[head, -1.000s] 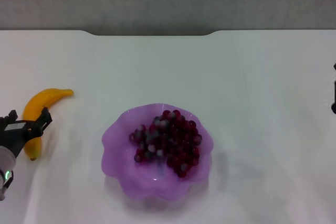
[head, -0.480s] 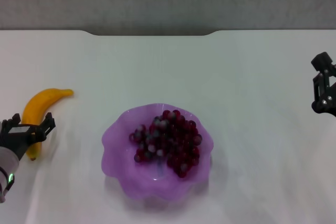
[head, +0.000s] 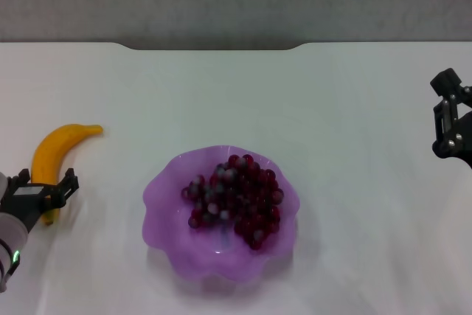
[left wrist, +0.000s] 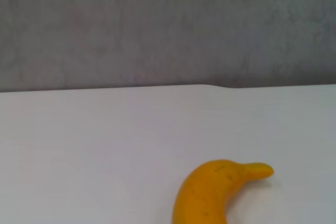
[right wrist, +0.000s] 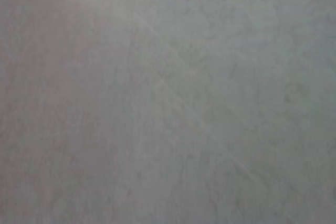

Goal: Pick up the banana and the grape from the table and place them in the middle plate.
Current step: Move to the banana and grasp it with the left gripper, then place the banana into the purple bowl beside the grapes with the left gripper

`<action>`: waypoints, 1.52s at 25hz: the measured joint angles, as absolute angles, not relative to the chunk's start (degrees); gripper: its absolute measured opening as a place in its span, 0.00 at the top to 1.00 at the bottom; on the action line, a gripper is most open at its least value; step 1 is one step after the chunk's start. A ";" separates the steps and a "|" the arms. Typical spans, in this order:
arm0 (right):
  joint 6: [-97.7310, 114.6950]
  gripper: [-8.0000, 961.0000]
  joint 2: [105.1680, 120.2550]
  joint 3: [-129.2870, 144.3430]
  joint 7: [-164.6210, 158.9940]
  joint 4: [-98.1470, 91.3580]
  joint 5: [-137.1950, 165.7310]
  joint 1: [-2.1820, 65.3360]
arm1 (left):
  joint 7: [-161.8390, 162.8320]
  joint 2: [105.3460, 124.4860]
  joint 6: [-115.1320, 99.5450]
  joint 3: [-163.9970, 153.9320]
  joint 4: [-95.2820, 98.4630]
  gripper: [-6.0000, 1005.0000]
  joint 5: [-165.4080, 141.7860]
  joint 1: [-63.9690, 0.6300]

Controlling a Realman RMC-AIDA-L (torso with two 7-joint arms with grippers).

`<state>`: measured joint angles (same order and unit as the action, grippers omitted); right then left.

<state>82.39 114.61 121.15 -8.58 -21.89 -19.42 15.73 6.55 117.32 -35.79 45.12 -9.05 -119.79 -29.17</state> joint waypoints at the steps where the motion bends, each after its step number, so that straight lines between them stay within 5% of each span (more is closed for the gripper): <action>1: 82.39 0.97 114.61 121.15 -8.57 -21.89 -19.43 15.77 | 6.55 117.34 -35.59 45.08 -9.05 0.14 -119.79 -29.15; 10: 82.45 0.97 114.61 121.21 -8.69 -21.89 -19.42 15.91 | 6.56 117.42 -33.19 45.32 -9.05 0.15 -119.79 -29.19; 21: 82.45 0.97 114.61 121.20 -8.92 -21.83 -19.42 15.96 | 6.59 117.28 -32.33 45.44 -8.97 0.33 -119.79 -29.19; 26: 82.45 0.97 114.61 121.20 -9.00 -21.63 -19.42 15.99 | 6.59 117.25 -32.33 45.44 -8.96 0.50 -119.79 -29.18; 38: 82.09 0.97 114.59 121.20 -9.17 -21.17 -19.42 15.88 | 7.21 116.77 -36.31 45.52 -9.41 0.50 -116.05 -28.99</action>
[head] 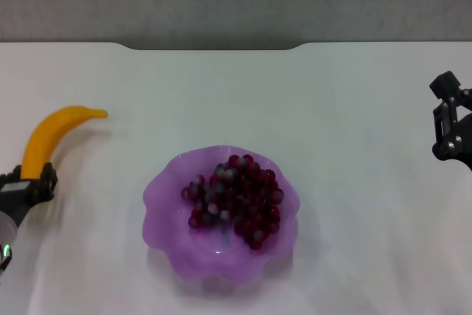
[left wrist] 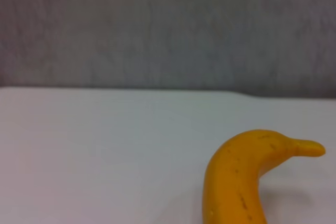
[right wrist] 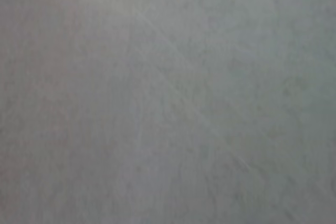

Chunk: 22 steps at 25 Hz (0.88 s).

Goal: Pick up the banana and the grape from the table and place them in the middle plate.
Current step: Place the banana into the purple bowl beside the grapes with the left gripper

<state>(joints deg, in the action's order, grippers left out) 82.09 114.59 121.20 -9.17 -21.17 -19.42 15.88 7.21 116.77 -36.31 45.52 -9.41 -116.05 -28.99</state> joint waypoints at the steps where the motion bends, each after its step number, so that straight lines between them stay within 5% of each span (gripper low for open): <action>1: 82.08 0.97 114.56 121.20 -9.19 -21.10 -19.42 15.79 | 7.33 116.71 -37.10 45.53 -9.44 0.50 -115.93 -28.95; 12: 81.96 0.97 113.01 120.14 -14.71 -12.41 -19.86 15.99 | 10.72 115.48 -43.65 43.34 -25.10 0.50 -127.85 -24.16; 22: 81.92 0.97 113.37 116.76 -13.92 -10.38 -20.28 15.56 | 10.70 109.28 -51.02 44.51 -46.41 0.50 -146.13 -10.66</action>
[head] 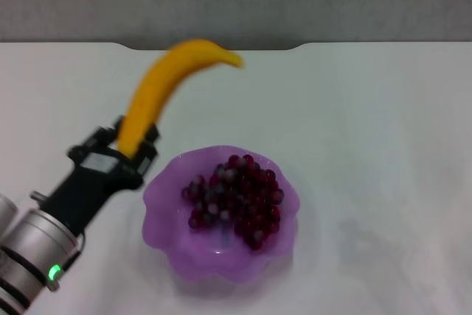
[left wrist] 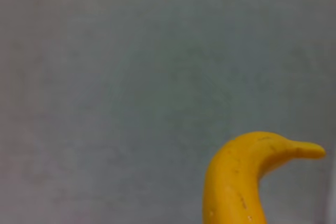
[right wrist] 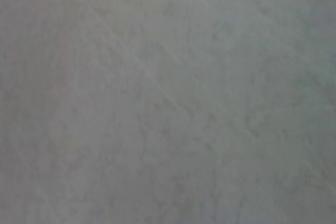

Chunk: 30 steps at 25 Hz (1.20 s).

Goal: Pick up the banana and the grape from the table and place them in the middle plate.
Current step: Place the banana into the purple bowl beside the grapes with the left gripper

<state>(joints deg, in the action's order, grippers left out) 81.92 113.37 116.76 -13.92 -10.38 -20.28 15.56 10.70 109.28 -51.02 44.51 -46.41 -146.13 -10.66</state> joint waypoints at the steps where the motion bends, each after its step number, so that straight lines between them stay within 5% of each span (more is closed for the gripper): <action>1: 81.92 0.97 113.37 116.68 -13.91 -10.26 -20.31 15.56 | 10.64 109.23 -50.38 44.45 -47.30 0.50 -148.42 -10.06; 19: 81.82 0.97 113.63 116.68 -13.88 -10.10 -19.91 16.15 | 10.10 115.73 -39.17 45.18 -41.80 0.50 -162.70 -14.80; 30: 81.82 0.97 113.73 116.65 -14.18 -10.12 -19.86 16.17 | 10.08 116.39 -25.36 48.59 -44.45 0.44 -161.74 -16.08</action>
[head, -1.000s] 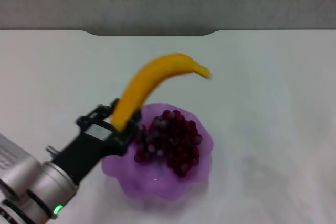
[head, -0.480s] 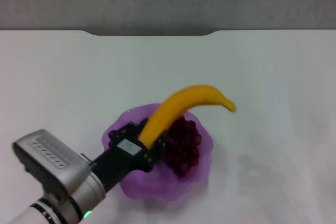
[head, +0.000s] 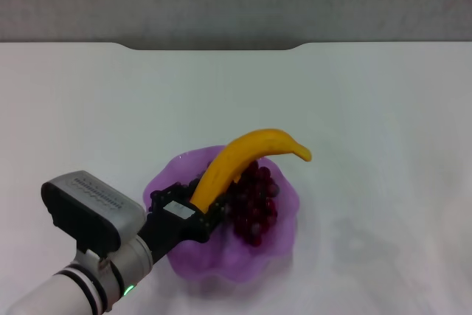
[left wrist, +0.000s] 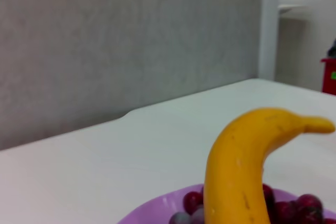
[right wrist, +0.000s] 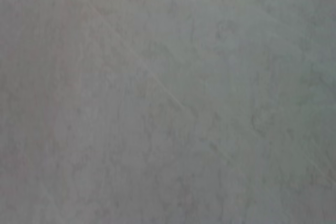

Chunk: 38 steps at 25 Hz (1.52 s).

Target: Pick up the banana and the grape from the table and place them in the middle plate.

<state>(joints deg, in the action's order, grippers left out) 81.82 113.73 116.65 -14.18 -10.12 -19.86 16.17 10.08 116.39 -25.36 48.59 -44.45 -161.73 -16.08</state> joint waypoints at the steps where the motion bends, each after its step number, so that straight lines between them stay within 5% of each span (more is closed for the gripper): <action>1: 81.82 0.97 113.73 116.67 -14.20 -10.12 -19.86 16.17 | 10.06 116.39 -24.25 48.85 -45.00 0.42 -161.60 -15.94; 20: 81.80 0.97 113.73 116.68 -14.33 -10.02 -19.86 16.13 | 0.03 116.40 -25.97 55.13 -57.63 0.12 -161.71 -4.14; 26: 80.94 0.97 113.75 116.88 -14.33 -10.45 -19.76 16.27 | -1.48 116.76 -46.49 59.06 -57.89 0.13 -161.17 2.96; 31: 80.39 0.97 114.18 116.95 -14.33 -10.57 -19.68 16.83 | -1.54 116.84 -57.97 59.91 -51.54 0.15 -156.65 2.85; 37: 80.32 0.97 114.38 116.64 -14.33 -10.54 -19.98 17.05 | -1.41 117.09 -67.62 59.55 -41.45 0.31 -148.85 -0.07; 38: 80.32 0.97 114.38 116.62 -14.33 -10.55 -20.02 17.08 | -1.05 117.17 -69.31 59.34 -39.17 0.43 -146.76 -0.91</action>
